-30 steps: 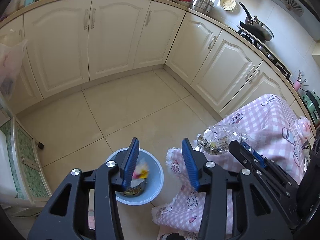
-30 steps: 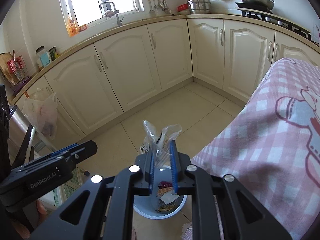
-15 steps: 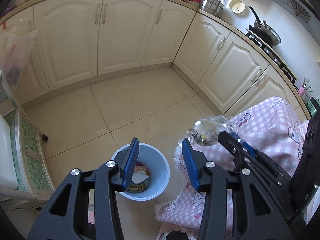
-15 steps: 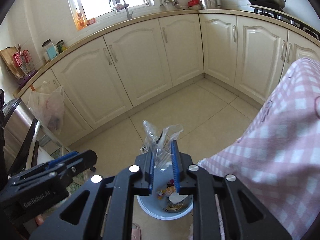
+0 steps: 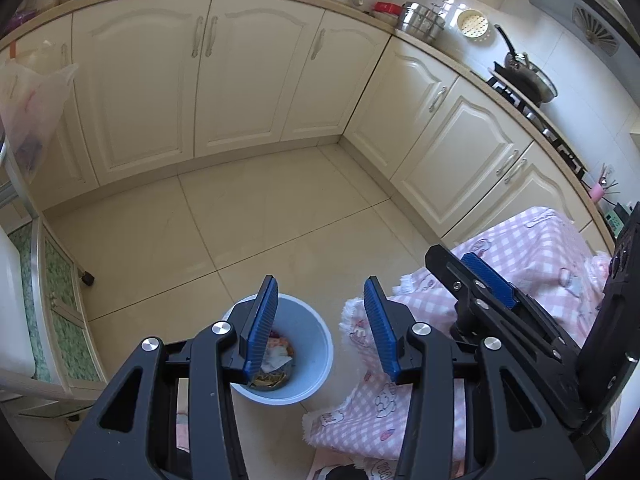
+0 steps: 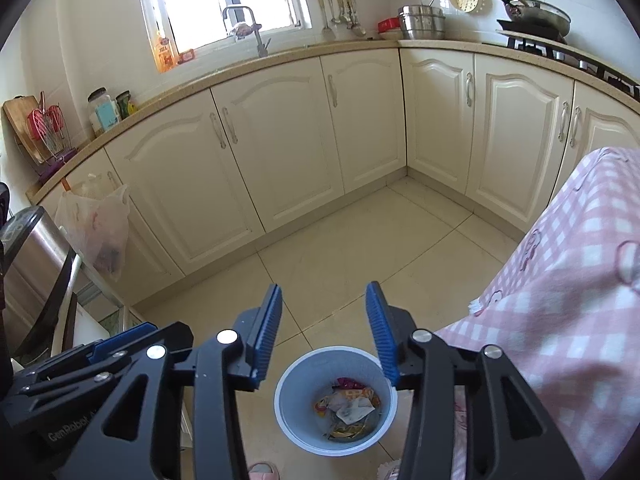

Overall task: Collect trash
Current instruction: 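Carry both wrappers over the blue bucket and open both tools to drop them, then swing both tools back over the table toward the remaining trash, then grasp the white-green snack stick with the left tool while the right tool grasps the orange flower, then carry both items over the blue bucket and open both tools to drop them, then swing both tools back over the table, then grasp the gold crumpled wrapper with the left tool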

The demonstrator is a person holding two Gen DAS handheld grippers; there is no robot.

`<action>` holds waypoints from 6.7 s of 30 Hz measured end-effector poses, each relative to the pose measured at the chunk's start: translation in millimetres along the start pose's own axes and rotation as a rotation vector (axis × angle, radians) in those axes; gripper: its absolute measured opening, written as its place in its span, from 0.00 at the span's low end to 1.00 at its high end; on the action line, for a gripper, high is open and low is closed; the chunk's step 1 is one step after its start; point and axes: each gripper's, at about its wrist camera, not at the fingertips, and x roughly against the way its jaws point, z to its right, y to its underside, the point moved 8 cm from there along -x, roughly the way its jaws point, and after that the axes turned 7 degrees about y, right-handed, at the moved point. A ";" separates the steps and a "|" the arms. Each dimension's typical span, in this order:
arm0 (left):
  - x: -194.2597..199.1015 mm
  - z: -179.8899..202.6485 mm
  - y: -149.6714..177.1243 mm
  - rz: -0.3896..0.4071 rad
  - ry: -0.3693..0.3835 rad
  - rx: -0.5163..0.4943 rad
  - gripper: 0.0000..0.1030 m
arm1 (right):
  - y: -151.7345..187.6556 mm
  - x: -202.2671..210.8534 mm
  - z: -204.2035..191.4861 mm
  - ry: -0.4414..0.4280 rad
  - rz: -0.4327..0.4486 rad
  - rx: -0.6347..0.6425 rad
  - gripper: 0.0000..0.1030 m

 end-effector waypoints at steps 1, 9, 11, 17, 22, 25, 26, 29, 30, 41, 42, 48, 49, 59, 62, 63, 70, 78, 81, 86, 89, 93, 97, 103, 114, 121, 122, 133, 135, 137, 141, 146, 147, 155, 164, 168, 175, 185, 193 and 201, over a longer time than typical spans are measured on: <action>2.9 3.5 -0.7 0.005 0.004 -0.004 0.42 | -4.2 9.1 3.6 0.002 0.014 -0.005 0.42; 46.8 71.9 -8.3 0.070 0.100 -0.098 0.43 | -33.8 98.7 42.9 0.087 0.151 -0.018 0.45; 59.1 97.3 -7.3 0.086 0.136 -0.131 0.45 | -37.9 126.6 61.3 0.116 0.188 -0.031 0.46; 78.8 174.4 11.5 0.085 0.227 -0.244 0.48 | -34.9 199.7 129.5 0.205 0.254 -0.099 0.47; 81.7 227.3 35.5 0.056 0.280 -0.333 0.52 | -17.4 253.1 192.8 0.295 0.286 -0.164 0.50; 79.6 253.9 51.9 0.026 0.311 -0.383 0.56 | -4.3 275.2 225.1 0.342 0.283 -0.204 0.51; 79.5 258.1 56.4 0.020 0.316 -0.393 0.57 | 0.2 280.8 235.7 0.359 0.280 -0.215 0.51; 73.4 274.2 73.8 -0.017 0.326 -0.433 0.59 | 14.3 292.6 265.5 0.401 0.267 -0.264 0.51; 70.8 278.8 79.0 -0.030 0.330 -0.443 0.59 | 19.4 294.4 274.3 0.409 0.260 -0.282 0.52; 23.7 312.5 114.6 -0.144 0.308 -0.513 0.59 | 56.7 285.9 328.7 0.437 0.187 -0.387 0.52; 17.2 312.2 114.8 -0.155 0.301 -0.510 0.59 | 59.0 282.9 331.6 0.436 0.176 -0.391 0.52; -9.9 309.9 112.5 -0.192 0.270 -0.500 0.41 | 65.2 267.6 344.4 0.430 0.131 -0.416 0.52; -12.5 311.4 112.1 -0.186 0.258 -0.520 0.39 | 64.7 263.5 345.4 0.425 0.121 -0.416 0.52; -6.5 312.1 110.7 -0.158 0.334 -0.514 0.06 | 55.5 226.9 345.8 0.392 0.027 -0.400 0.52; 1.7 303.0 104.4 -0.147 0.369 -0.470 0.05 | 55.0 211.7 343.3 0.387 -0.031 -0.374 0.52; 5.5 300.4 101.3 -0.142 0.386 -0.450 0.05 | 55.1 207.9 342.7 0.387 -0.044 -0.370 0.52; 24.1 302.4 88.2 -0.107 0.457 -0.432 0.05 | 52.4 187.3 346.7 0.404 -0.108 -0.339 0.24; 50.1 307.1 75.6 -0.040 0.484 -0.441 0.04 | 47.7 211.9 338.1 0.382 -0.016 -0.341 0.04; 59.0 305.4 71.5 -0.015 0.477 -0.443 0.04 | 39.7 230.5 328.3 0.373 0.039 -0.331 0.04; 69.6 293.3 61.6 0.015 0.465 -0.421 0.04 | 18.1 255.1 300.3 0.343 0.113 -0.293 0.04; 75.0 279.2 52.5 0.034 0.445 -0.400 0.04 | 3.3 264.1 275.0 0.289 0.146 -0.272 0.04; 79.8 254.6 41.8 0.061 0.393 -0.378 0.04 | -15.7 262.7 231.7 0.202 0.163 -0.219 0.04; 81.4 215.2 30.7 0.083 0.321 -0.345 0.05 | -30.1 240.4 176.4 0.102 0.142 -0.158 0.04; 73.9 150.1 17.4 0.090 0.194 -0.287 0.05 | -33.2 186.6 96.1 -0.018 0.067 -0.075 0.04; 27.6 47.2 12.4 0.013 0.045 -0.143 0.05 | 3.5 67.8 13.1 -0.115 -0.126 0.002 0.04; -11.6 14.9 14.0 -0.040 -0.003 -0.102 0.05 | 15.8 10.6 -3.7 -0.113 -0.200 0.013 0.04; -15.8 12.5 12.4 -0.042 -0.013 -0.099 0.07 | 16.8 4.9 -4.2 -0.110 -0.200 0.012 0.04; -37.3 2.0 13.7 -0.056 0.002 -0.063 0.21 | 25.8 -26.0 3.0 -0.098 -0.236 -0.003 0.04; -38.5 -1.2 15.8 -0.061 0.000 -0.055 0.22 | 26.0 -28.7 1.8 -0.099 -0.240 -0.002 0.04; -38.0 -5.4 15.9 -0.062 -0.009 -0.041 0.23 | 25.1 -30.9 0.2 -0.106 -0.238 -0.005 0.04; -32.8 -12.0 12.3 -0.048 -0.006 -0.010 0.29 | 19.7 -32.3 -5.2 -0.127 -0.222 -0.005 0.05; -25.2 -14.2 8.3 -0.030 -0.009 0.003 0.35 | 4.5 -32.0 -13.9 -0.130 -0.160 0.015 0.20; -23.0 -13.7 8.0 -0.028 -0.011 0.003 0.36 | 2.9 -32.1 -14.5 -0.129 -0.157 0.017 0.24; 1.3 17.0 3.0 0.006 0.033 -0.030 0.37 | -9.3 12.9 3.2 -0.056 -0.089 0.024 0.26; 38.7 116.0 4.1 0.056 0.168 -0.157 0.44 | -27.4 112.4 72.4 0.091 0.044 -0.019 0.26; 47.0 172.4 18.7 0.042 0.239 -0.246 0.50 | -26.0 163.2 124.7 0.176 0.099 -0.062 0.29; 36.8 269.1 68.4 -0.050 0.342 -0.419 0.53 | 0.3 227.2 230.6 0.332 0.128 -0.182 0.34; 1.8 333.8 113.1 -0.172 0.368 -0.520 0.53 | 44.1 244.3 318.2 0.390 0.071 -0.327 0.35; -24.6 345.5 123.5 -0.238 0.353 -0.534 0.34 | 46.1 233.8 326.9 0.363 0.053 -0.350 0.36; -8.5 333.5 114.6 -0.184 0.374 -0.525 0.23 | 42.0 217.3 325.0 0.321 0.037 -0.363 0.40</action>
